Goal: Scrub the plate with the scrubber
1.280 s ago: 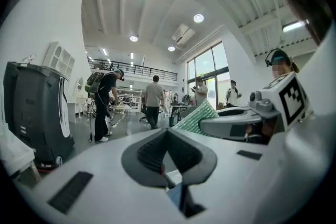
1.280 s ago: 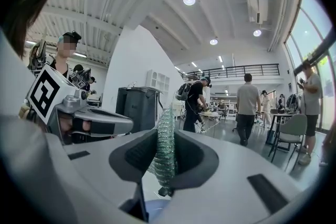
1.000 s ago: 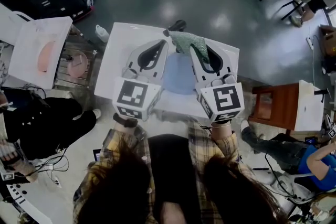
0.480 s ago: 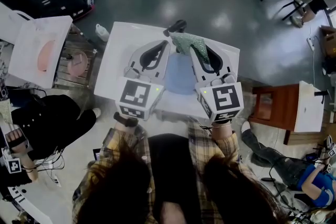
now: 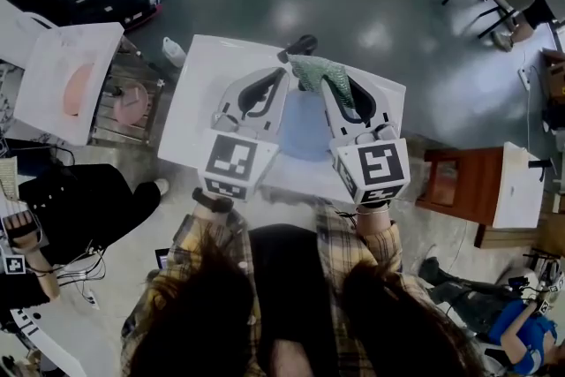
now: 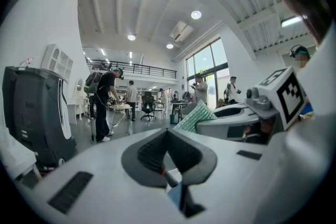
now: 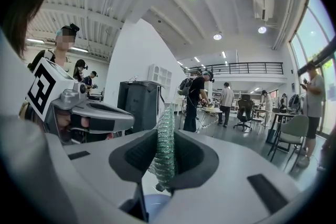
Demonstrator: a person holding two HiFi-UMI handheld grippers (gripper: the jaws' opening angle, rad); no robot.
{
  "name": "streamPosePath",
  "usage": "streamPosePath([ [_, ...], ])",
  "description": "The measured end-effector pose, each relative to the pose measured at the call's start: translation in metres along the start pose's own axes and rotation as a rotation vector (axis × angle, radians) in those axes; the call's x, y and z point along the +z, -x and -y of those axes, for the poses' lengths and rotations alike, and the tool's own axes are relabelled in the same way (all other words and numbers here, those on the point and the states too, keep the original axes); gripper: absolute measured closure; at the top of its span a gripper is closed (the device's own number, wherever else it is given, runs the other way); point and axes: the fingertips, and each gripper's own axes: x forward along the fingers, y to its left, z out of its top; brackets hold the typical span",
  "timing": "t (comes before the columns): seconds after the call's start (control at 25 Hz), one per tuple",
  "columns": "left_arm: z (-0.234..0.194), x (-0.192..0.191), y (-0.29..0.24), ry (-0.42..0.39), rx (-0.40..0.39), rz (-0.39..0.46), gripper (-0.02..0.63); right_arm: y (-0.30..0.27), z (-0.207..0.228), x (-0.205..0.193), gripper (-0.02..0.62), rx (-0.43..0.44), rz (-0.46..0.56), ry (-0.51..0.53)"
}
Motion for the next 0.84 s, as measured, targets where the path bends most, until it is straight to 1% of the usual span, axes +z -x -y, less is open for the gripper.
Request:
streamPosePath([
  [0.12,-0.003,-0.002,-0.001,-0.001,0.002,-0.003,0.591,-0.002,-0.001,-0.005,0.495,0.005,-0.021,-0.006],
  [0.32,-0.002,-0.001,-0.002,-0.005,0.0,-0.005,0.591,-0.003,0.001,0.0,0.495,0.006,0.006,-0.009],
  [0.84,-0.001,0.001,-0.011,-0.011,-0.001,-0.012,0.591,-0.004,0.008,-0.003,0.495,0.005,-0.009,0.0],
])
